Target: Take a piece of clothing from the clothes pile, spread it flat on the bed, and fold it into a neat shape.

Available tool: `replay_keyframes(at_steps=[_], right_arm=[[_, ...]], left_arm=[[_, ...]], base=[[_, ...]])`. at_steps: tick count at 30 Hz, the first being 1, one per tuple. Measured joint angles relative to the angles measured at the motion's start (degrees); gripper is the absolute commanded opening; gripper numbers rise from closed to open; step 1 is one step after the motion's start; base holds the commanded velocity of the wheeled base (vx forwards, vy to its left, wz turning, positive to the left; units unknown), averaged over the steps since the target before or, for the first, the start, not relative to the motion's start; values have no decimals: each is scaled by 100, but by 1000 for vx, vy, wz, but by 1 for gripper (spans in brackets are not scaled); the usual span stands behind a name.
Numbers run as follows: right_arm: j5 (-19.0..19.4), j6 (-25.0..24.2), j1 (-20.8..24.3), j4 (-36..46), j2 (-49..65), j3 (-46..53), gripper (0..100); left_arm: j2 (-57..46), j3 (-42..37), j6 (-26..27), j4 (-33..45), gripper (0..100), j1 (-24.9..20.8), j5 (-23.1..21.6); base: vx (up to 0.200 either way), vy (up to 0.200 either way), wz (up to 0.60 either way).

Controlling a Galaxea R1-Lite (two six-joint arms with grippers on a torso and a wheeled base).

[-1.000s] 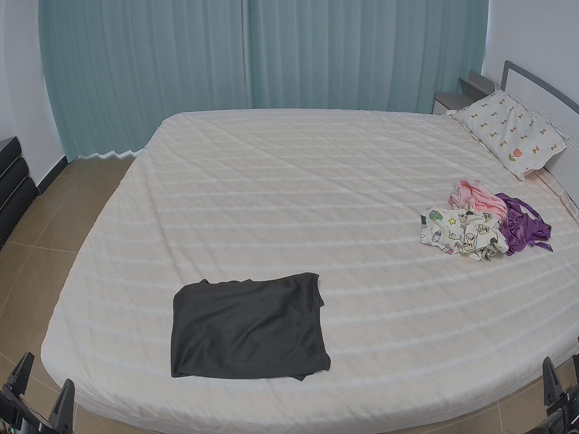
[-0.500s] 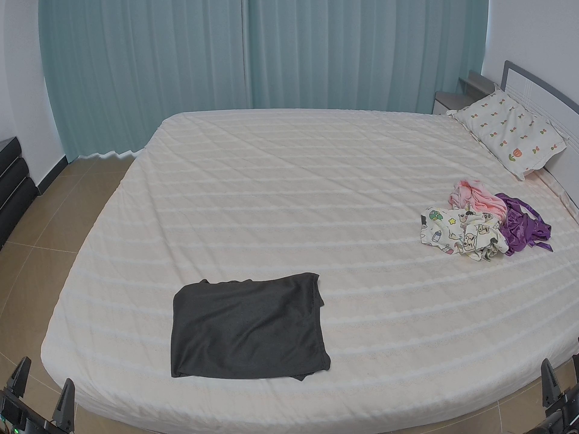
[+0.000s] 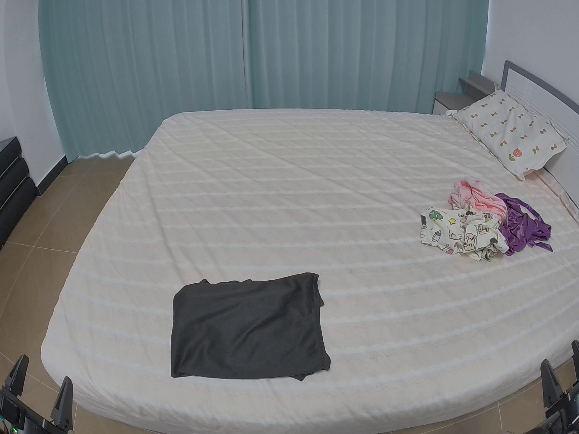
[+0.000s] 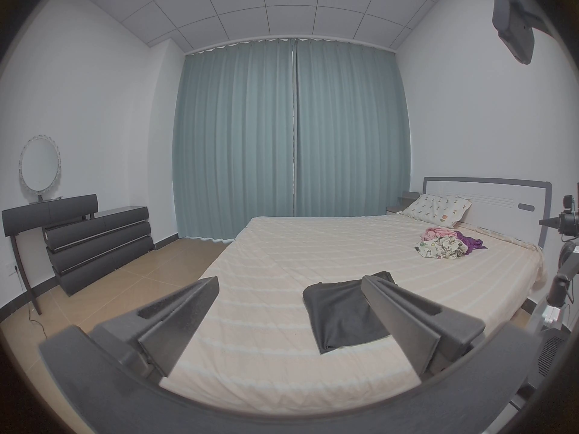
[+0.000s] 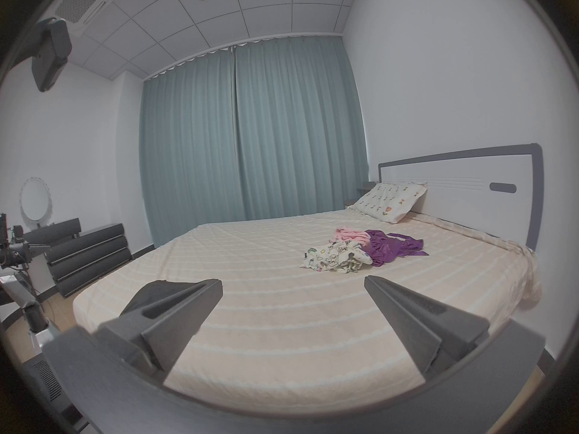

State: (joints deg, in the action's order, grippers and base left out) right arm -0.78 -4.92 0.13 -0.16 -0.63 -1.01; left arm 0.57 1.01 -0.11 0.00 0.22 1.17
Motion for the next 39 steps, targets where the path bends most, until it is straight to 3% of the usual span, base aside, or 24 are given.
replay_keyframes(at_steps=[7,13,18,22,25,27,35,39], right_arm=[[107,46,-13,-5,-2,-11,100],[301,716,-13,-219,-5,-4,100],[466,853,-13,-246,-7,0,100],[490,1445,-16,-282,-10,0,100],[545,1625,-21,-230,-10,0,100],[562,1507,-23,-106,-10,0,100],[351,257,-27,9,-11,-33,100],[324,206,-27,-9,-11,-33,100]], left_arm=[[2,0,0,0,100,5,5],[5,0,-232,-2,100,5,17],[6,0,-22,-7,100,5,13],[9,0,-13,-2,100,5,13],[9,0,-13,0,100,7,13],[11,0,-13,0,100,7,13],[17,0,-11,0,100,9,13],[17,0,-11,0,100,9,13]], base=[[0,0,0],[0,0,0],[0,0,0],[0,0,0],[0,0,0],[0,0,0],[0,0,0],[0,0,0]])
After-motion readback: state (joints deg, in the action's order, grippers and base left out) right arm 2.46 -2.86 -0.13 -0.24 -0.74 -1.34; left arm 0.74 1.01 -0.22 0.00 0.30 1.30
